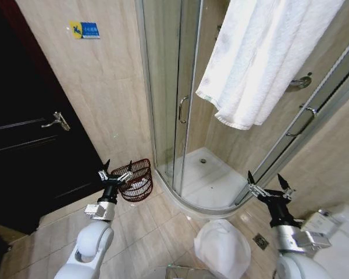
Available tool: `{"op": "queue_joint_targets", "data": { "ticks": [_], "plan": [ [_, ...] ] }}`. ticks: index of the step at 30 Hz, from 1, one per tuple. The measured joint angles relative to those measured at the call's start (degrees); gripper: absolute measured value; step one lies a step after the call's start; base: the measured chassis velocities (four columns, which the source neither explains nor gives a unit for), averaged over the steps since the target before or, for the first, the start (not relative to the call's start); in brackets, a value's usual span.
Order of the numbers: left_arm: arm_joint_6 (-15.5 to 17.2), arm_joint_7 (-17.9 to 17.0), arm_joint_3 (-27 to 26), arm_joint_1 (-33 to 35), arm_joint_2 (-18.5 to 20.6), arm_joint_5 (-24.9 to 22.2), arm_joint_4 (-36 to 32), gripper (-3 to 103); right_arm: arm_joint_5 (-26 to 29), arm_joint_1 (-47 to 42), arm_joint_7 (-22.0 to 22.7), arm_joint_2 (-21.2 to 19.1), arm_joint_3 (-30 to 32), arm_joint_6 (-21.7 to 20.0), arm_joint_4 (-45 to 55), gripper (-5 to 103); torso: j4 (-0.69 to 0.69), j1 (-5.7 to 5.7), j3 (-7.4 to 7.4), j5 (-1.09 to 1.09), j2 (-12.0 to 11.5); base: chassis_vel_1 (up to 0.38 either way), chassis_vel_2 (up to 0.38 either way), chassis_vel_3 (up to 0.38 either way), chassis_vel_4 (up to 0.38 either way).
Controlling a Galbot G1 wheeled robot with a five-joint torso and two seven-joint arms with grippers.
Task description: Discard the used towel into the hamper.
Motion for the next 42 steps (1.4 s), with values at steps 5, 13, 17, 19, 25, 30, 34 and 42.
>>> {"op": "queue_joint_targets", "data": {
  "ticks": [5,13,17,19,25,30,34,42],
  "plan": [
    [-1.17,-0.06,0.39,0.35,-0.45,-0.52,-0.17,100,2.32,4.03,2.8,-2.95,0.23,-3.45,0.99,100,0.0,0.22,0.32,0.0,0.53,0.0,0.0,0.0,0.0],
    [-1.58,-0.16,1.41,1.62,-1.19,1.75,1.52,100,13.51,8.8,9.45,-14.69,0.8,-6.8,3.34,100,0.03,0.2,0.33,0.0,0.51,0.0,0.0,0.0,0.0],
    [-1.0,-0.18,3.22,0.25,-1.03,2.66,3.39,100,19.39,12.2,13.35,-22.23,3.62,-6.67,4.2,100,-0.03,0.13,0.25,0.02,0.36,0.0,0.0,0.0,0.0],
    [-1.0,-0.18,3.15,0.59,-1.03,2.96,3.57,99,20.67,14.08,14.13,-24.17,3.8,-7.37,4.12,100,-0.03,0.12,0.24,0.01,0.34,0.0,0.0,0.0,0.0],
    [-1.22,-0.98,1.68,2.5,-1.1,3.83,3.5,99,29.79,26.68,18.23,-37.31,3.16,-10.94,1.28,100,0.03,0.04,0.15,0.01,0.16,0.0,0.0,0.0,0.0],
    [-1.23,-1.9,1.22,3.09,-1.45,4.55,2.95,99,35.91,33.79,18.39,-45.76,2.42,-10.84,-2.88,100,0.01,0.0,0.1,0.01,0.08,0.0,0.0,0.0,0.0],
    [-0.83,-2.37,1.24,3.22,-2.08,5.39,2.24,99,40.26,41.22,17.82,-51.43,1.12,-11.02,-8.51,100,0.01,-0.02,0.08,0.01,0.01,0.0,0.0,0.0,0.0],
    [-0.58,-2.13,0.1,4.41,-2.01,6.73,0.61,99,49.82,51.32,16.17,-58.45,-1.54,-12.87,-12.77,100,0.0,-0.07,0.02,0.01,-0.07,0.0,0.0,0.0,0.0]
  ]
}}
